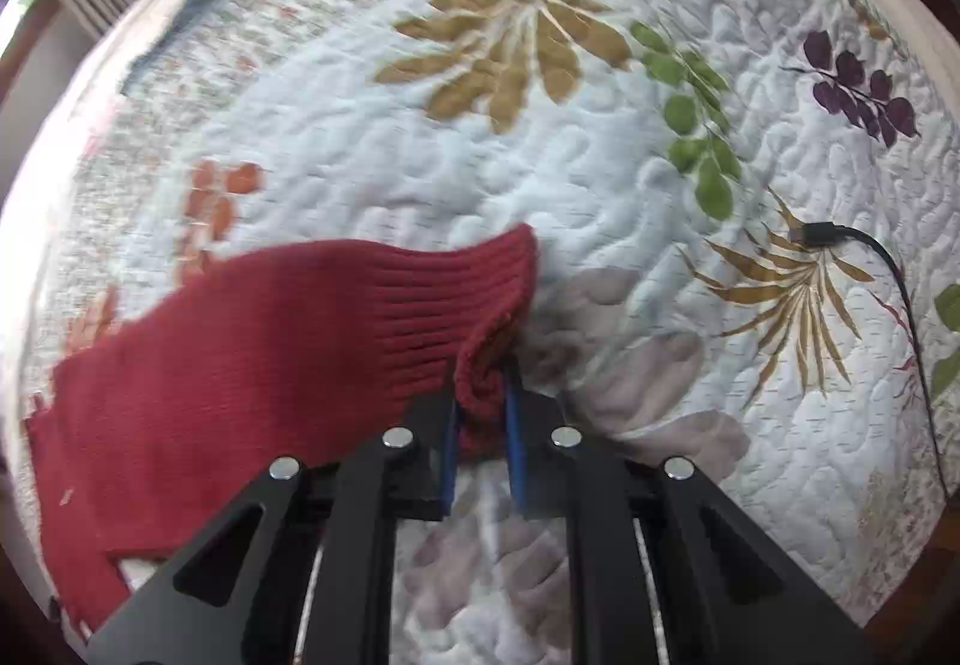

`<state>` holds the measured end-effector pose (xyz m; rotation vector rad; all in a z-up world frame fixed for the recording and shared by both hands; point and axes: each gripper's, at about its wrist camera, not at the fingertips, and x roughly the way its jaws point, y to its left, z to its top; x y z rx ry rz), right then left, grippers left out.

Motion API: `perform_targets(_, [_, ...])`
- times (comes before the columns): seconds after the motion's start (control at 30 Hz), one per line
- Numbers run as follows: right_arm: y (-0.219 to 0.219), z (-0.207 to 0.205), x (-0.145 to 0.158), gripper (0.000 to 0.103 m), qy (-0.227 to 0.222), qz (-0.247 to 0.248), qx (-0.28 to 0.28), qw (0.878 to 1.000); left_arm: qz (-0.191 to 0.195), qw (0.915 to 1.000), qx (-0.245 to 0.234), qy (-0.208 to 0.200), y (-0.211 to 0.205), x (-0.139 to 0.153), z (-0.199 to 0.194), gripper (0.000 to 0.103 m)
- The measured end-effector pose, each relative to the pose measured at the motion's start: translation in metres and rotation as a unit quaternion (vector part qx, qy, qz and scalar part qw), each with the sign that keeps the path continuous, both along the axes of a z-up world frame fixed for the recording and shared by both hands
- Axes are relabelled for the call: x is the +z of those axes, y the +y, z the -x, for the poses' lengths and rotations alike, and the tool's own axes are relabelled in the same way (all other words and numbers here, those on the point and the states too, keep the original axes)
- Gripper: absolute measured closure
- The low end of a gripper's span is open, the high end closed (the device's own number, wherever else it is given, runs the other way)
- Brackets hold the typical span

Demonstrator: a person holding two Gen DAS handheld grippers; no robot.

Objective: Fold small clothes
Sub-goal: 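Grasp the cuff of the sleeve nearest the right tool with the right tool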

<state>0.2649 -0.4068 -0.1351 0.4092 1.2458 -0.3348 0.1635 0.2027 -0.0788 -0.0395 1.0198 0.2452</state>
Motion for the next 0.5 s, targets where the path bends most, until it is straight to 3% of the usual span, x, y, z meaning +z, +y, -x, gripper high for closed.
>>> perform_targets(0.23, [0.045,0.005,0.057,0.092,-0.072,-0.011,0.057,0.996,0.001,0.9998,0.02,-0.001,0.024,0.003,0.006,0.004])
perform_targets(0.5, [0.193,-0.001,0.108,0.092,-0.134,-0.027,0.197,0.971,0.019,0.9991,0.037,0.008,0.05,0.002,0.014,0.004])
